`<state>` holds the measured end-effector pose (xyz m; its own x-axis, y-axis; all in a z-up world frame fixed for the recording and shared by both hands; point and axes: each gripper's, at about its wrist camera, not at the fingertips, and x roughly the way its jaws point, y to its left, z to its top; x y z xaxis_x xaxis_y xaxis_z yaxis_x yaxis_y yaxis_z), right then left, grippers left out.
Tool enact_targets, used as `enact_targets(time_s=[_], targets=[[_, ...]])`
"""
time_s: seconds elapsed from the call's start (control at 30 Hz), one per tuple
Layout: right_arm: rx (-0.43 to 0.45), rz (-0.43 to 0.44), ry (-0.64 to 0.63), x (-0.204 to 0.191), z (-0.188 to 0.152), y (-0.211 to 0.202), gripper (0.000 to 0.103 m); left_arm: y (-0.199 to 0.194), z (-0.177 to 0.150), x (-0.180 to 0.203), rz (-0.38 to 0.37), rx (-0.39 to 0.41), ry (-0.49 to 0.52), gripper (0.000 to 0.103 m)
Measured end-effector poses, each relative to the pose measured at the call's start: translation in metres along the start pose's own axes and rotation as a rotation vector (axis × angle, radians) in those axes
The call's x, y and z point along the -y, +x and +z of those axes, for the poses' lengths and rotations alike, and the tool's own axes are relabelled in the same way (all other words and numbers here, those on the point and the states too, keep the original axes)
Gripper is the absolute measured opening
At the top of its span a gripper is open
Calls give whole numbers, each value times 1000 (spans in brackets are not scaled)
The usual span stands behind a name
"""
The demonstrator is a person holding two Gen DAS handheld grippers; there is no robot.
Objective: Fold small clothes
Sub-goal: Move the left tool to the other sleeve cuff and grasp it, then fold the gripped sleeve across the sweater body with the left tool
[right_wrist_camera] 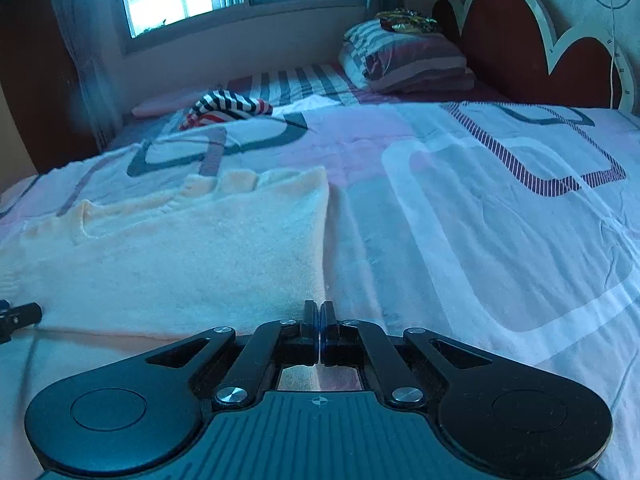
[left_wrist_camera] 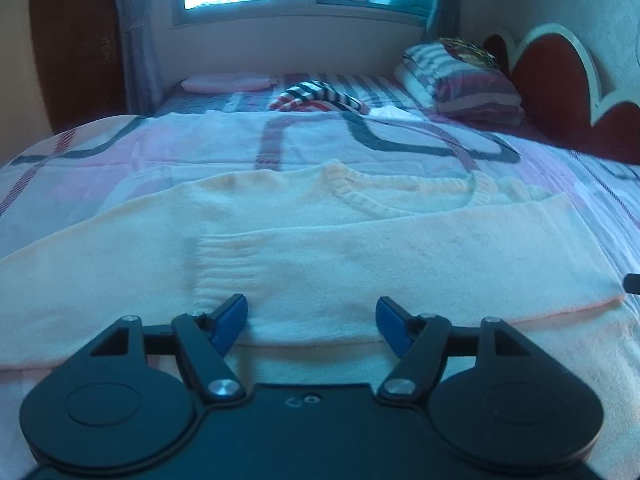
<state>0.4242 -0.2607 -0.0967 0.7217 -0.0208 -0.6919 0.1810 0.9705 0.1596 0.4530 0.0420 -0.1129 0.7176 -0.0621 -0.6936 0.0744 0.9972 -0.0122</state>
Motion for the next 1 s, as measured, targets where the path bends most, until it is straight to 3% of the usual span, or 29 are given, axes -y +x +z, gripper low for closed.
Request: enact_targets(time_s=[0.17, 0.3, 0.37, 0.4, 0.43, 0.53, 0.7, 0.9, 1.0], targets=[[3, 11, 25, -1, -6, -15, 0, -24, -14, -62, 101, 6, -112, 69], [-8, 48, 58, -12, -10, -20, 0, -49, -34, -142, 219, -6, -298, 67], [-16, 68, 62, -21, -12, -20, 0, -62, -48, -185, 256, -6, -416, 62], [-22, 76, 60, -26, -12, -19, 0, -71, -54, -205, 253, 9, -471, 52], [-27, 84, 54, -32, -13, -18, 0, -80, -61, -226, 232, 37, -534, 49], [-34, 100, 29, -50, -13, -13, 0, -101, -75, -272, 329, 72, -669, 51], [-39, 123, 13, -74, -9, -6, 0, -120, -100, -335, 271, 182, -919, 49], [-40, 114, 21, -87, -8, -1, 0, -112, -97, -351, 262, 214, -966, 49], [-26, 73, 30, -88, -7, 3, 0, -108, -96, -354, 264, 236, -978, 43]])
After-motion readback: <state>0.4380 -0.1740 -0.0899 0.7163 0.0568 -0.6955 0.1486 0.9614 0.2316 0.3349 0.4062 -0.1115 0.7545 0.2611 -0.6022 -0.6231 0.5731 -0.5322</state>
